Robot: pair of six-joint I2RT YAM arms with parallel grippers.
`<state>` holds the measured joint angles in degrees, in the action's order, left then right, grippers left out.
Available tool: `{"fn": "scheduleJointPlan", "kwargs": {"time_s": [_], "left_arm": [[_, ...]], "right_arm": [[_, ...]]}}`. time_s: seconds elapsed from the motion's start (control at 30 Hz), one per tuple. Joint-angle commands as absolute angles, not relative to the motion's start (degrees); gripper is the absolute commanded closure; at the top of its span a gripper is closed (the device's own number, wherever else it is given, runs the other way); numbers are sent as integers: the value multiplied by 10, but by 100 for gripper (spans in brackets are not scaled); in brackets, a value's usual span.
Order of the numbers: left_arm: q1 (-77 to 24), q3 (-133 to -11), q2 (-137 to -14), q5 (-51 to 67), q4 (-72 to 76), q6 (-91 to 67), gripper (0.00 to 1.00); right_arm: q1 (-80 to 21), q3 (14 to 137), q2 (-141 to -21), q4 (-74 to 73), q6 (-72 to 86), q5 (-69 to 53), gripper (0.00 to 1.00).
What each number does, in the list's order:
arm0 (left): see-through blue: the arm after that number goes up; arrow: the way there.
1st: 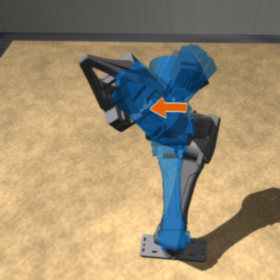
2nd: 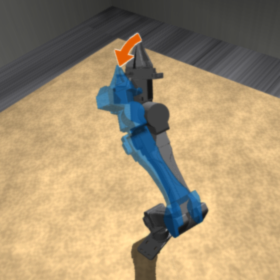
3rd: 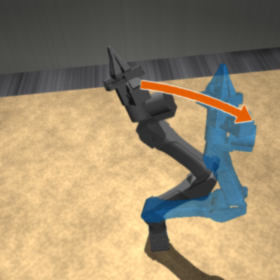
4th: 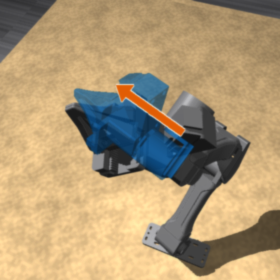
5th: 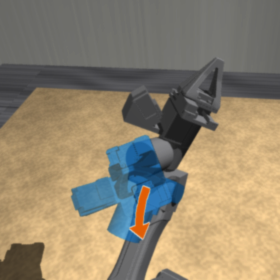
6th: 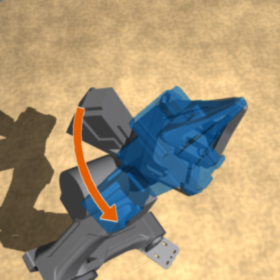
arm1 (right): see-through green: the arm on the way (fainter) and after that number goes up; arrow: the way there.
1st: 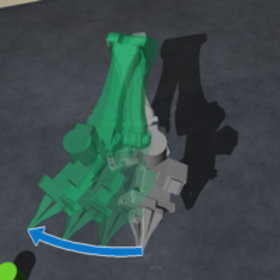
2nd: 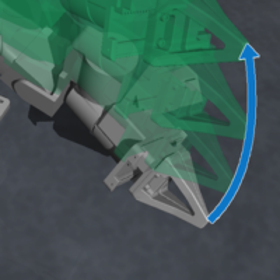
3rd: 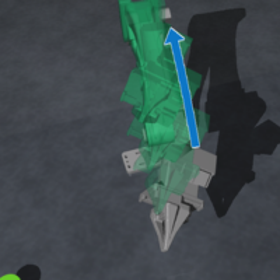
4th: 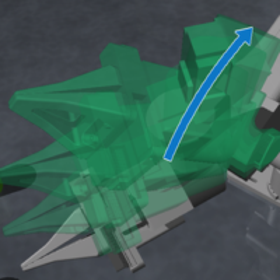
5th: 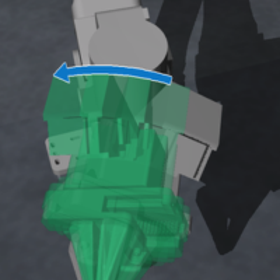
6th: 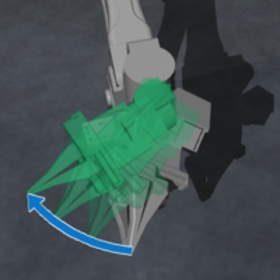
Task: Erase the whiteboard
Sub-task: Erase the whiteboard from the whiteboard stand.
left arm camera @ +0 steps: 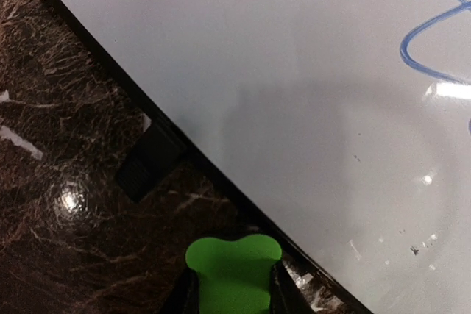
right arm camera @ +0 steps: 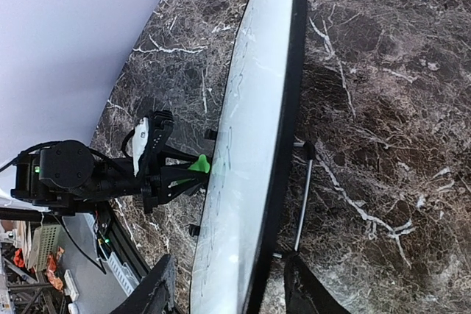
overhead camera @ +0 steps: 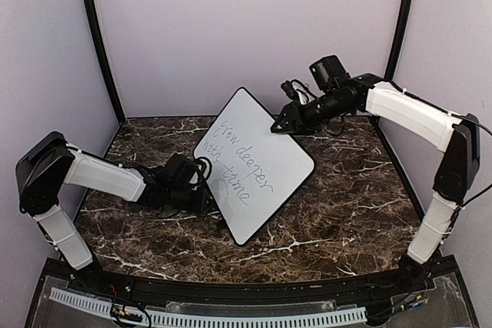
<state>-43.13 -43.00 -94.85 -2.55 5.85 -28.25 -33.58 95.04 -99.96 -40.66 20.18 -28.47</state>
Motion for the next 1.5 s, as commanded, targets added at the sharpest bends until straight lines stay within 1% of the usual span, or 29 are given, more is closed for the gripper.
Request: {"fn": "scheduleJointPlan", "kwargs": {"time_s": [0.0, 0.17, 0.33, 0.43, 0.5, 0.57, 0.67, 0.83, 0.97, 1.07, 1.1, 1.17, 1.3, 1.37, 1.43, 1.47], "left_arm": [[-456, -482, -981, -6, 76, -278, 100], [-480, -513, -1013, 7, 83, -283, 100], [-500, -558, -1049, 29, 90, -283, 100], [-512, -584, -1062, 38, 95, -279, 100], [-515, -591, -1065, 43, 97, -278, 100], [-517, -588, -1059, 43, 93, -280, 100], [-517, -571, -1028, 40, 84, -285, 100], [-517, -552, -962, 34, 41, -282, 100], [-517, -543, -903, 26, -1, -275, 100], [-512, -560, -848, -18, -36, -250, 100], [-507, -568, -841, -41, -48, -243, 100], [-482, -604, -834, -51, -64, -223, 100], [-393, -690, -859, -46, -75, -171, 100], [-358, -758, -890, -31, -88, -136, 100], [-333, -793, -919, -17, -81, -90, 100], [-326, -797, -934, 19, -72, -75, 100]], "right_arm": [[-336, 947, -992, -405, 189, -280, 54], [-330, 955, -988, -425, 173, -283, 54], [-313, 951, -969, -447, 153, -258, 54], [-296, 935, -955, -441, 152, -269, 56], [-287, 930, -950, -439, 152, -278, 60], [-279, 925, -946, -432, 153, -286, 66], [-271, 919, -944, -429, 153, -300, 72], [-269, 915, -947, -423, 152, -316, 89], [-269, 911, -946, -419, 150, -329, 100], [-269, 900, -940, -413, 147, -332, 100], [-269, 897, -937, -411, 145, -332, 100], [-269, 892, -931, -408, 143, -333, 100], [-269, 892, -926, -409, 138, -336, 100], [-270, 893, -924, -409, 136, -338, 100], [-270, 893, -920, -410, 133, -340, 100], [-270, 892, -917, -411, 131, -338, 100]]}}
